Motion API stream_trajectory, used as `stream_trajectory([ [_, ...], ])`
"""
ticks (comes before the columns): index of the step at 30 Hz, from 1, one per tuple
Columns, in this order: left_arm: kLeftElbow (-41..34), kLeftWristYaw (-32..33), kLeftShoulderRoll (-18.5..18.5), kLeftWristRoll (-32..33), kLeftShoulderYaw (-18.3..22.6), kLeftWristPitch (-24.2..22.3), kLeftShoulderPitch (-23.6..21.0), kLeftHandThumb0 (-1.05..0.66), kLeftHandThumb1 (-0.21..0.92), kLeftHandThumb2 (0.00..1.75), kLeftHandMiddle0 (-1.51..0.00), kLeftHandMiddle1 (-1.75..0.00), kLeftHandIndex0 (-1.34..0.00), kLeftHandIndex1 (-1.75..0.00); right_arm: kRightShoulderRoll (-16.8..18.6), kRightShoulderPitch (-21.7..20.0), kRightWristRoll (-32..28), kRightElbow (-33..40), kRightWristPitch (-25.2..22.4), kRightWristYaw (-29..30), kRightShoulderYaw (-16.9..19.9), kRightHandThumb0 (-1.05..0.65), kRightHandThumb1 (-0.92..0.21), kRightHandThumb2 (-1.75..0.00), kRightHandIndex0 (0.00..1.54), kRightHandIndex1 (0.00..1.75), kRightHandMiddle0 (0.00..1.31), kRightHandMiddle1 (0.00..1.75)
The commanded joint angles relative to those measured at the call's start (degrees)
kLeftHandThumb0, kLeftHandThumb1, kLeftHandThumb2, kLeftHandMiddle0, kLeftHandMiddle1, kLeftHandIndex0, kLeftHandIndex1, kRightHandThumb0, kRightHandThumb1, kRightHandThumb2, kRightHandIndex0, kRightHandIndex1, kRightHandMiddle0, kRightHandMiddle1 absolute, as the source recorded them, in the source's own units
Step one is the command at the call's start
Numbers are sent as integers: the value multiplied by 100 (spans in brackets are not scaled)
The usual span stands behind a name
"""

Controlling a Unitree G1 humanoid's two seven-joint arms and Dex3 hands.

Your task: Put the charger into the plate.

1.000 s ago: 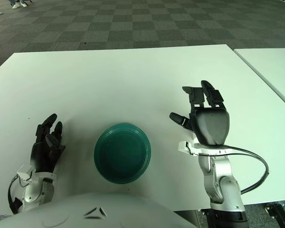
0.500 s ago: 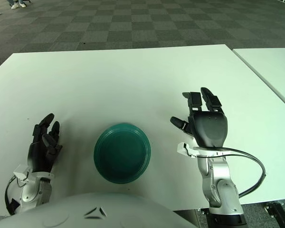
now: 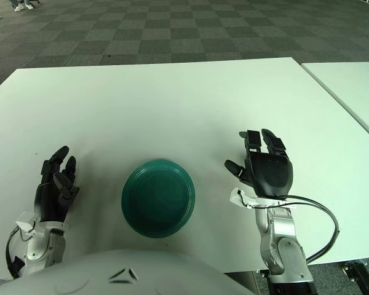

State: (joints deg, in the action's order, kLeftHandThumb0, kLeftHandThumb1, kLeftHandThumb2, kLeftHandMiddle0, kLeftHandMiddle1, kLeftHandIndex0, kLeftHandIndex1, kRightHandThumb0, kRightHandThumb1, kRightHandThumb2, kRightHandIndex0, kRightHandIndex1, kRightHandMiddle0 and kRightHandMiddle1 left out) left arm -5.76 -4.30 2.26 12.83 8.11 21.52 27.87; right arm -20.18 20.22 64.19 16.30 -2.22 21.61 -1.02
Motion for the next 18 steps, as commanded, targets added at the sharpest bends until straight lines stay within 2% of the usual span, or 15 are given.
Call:
stream_trajectory([
  [1,-38,-28,-38,17,50,-51,-54,-96,92,105,-26,0,0,-74,-33,51,-43,-27,-64,13,-10,-105,-92,-100,37,8,0,93],
  [5,-30,-42,-44,27,74,-65,-69,-96,92,105,-26,0,0,-74,-180,86,-118,-265,-67,119,97,-105,-92,-95,36,7,0,87],
  [12,-29,-55,-41,29,94,-82,-85,-96,92,105,-26,0,0,-74,-257,46,75,-335,-445,-52,73,-105,-92,-83,34,5,0,75],
  [18,-30,-60,-41,30,103,-92,-92,-96,92,105,-26,0,0,-74,-411,32,188,-238,-897,-692,98,-105,-92,-73,31,3,0,63],
])
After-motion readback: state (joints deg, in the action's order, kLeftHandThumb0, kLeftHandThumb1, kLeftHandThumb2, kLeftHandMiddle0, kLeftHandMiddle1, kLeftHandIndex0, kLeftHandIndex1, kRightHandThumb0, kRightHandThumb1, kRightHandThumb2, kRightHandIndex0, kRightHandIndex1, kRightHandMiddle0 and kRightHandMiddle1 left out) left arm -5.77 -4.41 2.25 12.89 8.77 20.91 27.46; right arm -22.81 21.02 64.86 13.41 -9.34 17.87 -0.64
